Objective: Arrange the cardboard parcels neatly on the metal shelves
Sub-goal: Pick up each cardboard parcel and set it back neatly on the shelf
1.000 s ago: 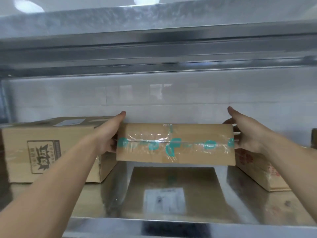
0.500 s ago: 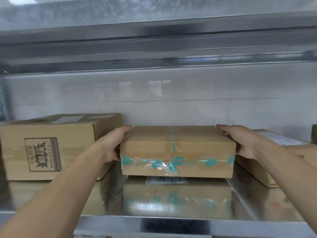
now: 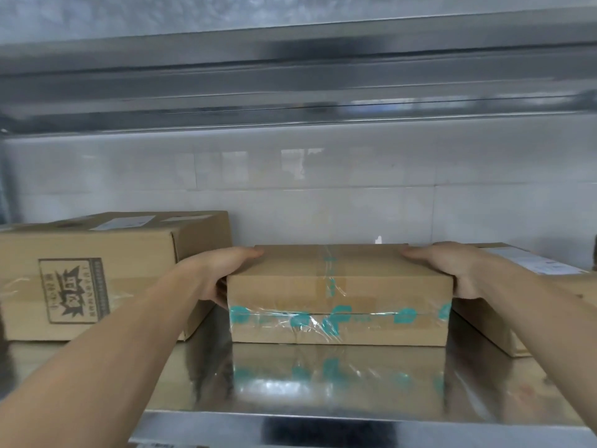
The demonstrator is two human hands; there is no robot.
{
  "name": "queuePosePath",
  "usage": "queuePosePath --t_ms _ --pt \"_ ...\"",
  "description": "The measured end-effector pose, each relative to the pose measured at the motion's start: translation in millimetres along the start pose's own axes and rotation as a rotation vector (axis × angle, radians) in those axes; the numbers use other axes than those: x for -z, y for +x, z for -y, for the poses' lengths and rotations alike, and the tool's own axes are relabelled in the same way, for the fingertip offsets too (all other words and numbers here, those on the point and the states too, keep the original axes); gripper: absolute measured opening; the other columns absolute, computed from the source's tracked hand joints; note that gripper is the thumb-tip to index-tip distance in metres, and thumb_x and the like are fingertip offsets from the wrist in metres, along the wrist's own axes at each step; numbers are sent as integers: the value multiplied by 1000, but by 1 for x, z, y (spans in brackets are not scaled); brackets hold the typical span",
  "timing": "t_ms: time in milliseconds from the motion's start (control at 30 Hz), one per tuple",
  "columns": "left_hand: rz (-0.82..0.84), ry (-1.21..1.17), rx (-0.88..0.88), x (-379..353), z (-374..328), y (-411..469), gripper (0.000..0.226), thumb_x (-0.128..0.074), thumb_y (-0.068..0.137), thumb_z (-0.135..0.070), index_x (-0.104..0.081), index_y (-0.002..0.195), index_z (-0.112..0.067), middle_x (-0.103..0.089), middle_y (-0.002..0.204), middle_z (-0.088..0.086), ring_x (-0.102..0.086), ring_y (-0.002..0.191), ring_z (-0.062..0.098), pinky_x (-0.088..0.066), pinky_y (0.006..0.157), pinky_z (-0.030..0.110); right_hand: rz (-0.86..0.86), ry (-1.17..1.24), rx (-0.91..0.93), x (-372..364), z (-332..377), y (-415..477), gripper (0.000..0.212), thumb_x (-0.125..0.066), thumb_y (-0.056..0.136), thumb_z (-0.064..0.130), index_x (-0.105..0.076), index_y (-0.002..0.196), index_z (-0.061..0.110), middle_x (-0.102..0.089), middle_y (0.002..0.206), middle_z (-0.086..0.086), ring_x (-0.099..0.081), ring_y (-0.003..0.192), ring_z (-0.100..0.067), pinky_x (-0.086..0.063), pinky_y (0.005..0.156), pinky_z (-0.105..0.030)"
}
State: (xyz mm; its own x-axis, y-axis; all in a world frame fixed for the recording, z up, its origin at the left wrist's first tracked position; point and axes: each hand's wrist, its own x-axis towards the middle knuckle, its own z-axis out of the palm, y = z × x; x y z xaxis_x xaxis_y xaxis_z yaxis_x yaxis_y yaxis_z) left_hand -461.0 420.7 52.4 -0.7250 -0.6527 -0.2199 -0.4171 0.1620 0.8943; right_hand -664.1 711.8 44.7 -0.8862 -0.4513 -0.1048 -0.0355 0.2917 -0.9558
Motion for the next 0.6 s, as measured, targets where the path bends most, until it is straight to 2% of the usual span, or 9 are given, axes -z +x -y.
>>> queuePosePath --t_ms 67,167,333,467,600 --pt "26 62 13 0 -4 0 44 -69 92 -50 -65 113 -12 -73 108 15 -71 96 32 -60 86 49 40 -42 -46 -1 3 -1 46 -80 86 39 -70 117 7 -77 107 -16 -73 106 -34 -56 100 -53" --pt "63 118 34 1 -11 -1 38 -69 94 -43 -63 113 -11 -71 109 16 -71 95 32 -60 81 48 105 -100 -106 0 10 -2 51 -83 83 40 -69 119 8 -77 108 -17 -74 103 -34 -57 96 -51" --pt "96 181 45 1 -15 2 35 -64 98 -41 -61 113 -10 -70 109 16 -70 95 32 -60 83 48 170 -202 -164 5 20 4 51 -81 84 36 -67 122 5 -76 111 -19 -73 105 -38 -53 102 -56" --pt "83 206 39 0 -11 10 39 -64 98 -44 -62 117 -10 -70 115 17 -70 103 33 -59 90 50 186 -260 -154 4 22 8 49 -81 84 33 -67 121 4 -76 111 -20 -72 107 -38 -52 103 -57" --pt "71 238 31 -1 -12 14 37 -62 100 -42 -62 116 -9 -70 112 16 -71 97 31 -60 85 49 177 -295 -130 2 22 10 47 -78 88 34 -65 122 4 -77 107 -19 -74 102 -36 -57 97 -53"
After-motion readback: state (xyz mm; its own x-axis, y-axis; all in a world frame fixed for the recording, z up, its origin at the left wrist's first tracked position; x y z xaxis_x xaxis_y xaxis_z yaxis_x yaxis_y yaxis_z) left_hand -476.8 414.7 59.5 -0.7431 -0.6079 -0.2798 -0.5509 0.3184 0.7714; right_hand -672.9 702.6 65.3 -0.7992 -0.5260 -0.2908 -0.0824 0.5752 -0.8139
